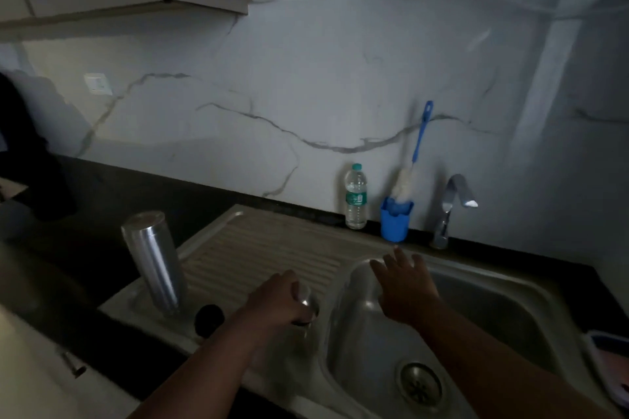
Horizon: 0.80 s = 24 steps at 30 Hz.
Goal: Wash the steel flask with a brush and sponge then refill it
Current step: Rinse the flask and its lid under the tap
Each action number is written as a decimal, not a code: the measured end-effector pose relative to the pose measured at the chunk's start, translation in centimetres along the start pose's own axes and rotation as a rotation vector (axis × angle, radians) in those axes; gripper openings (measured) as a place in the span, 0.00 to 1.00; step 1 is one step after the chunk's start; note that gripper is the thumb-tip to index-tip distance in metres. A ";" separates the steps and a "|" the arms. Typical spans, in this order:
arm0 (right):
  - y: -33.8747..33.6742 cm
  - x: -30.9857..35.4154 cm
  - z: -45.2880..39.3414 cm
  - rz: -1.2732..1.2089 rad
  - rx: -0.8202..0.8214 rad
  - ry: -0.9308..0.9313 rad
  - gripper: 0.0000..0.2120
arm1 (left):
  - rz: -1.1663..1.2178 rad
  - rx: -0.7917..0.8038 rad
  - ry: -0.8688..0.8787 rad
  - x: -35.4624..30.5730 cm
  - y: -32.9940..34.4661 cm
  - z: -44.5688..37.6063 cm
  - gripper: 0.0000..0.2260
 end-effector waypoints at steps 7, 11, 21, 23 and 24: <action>0.7 -4.7 1.2 -0.027 0.188 0.341 0.28 | 0.551 0.128 0.121 -8.2 3.5 -5.6 0.29; 2.0 -7.9 3.8 -0.053 0.212 0.532 0.25 | 0.744 0.284 0.071 -12.5 7.2 -6.0 0.30; 6.0 -17.3 3.3 -0.389 0.147 0.699 0.19 | 1.062 0.550 -0.262 -20.2 13.5 -6.8 0.20; 6.9 -18.5 1.7 -0.492 0.056 0.665 0.19 | 1.142 0.567 -0.387 -20.6 14.3 -6.5 0.18; 7.4 -19.0 0.6 -0.540 0.024 0.637 0.18 | 1.190 0.579 -0.468 -20.7 14.5 -6.4 0.18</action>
Point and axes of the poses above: each hand's wrist, its own z-axis away from the middle knuckle, its own y-axis out of the palm, x = y × z, the point moved 1 cm from there along -z, towards the middle knuckle, and after that the axes turned 11 degrees about -x, right-handed, at the moved point
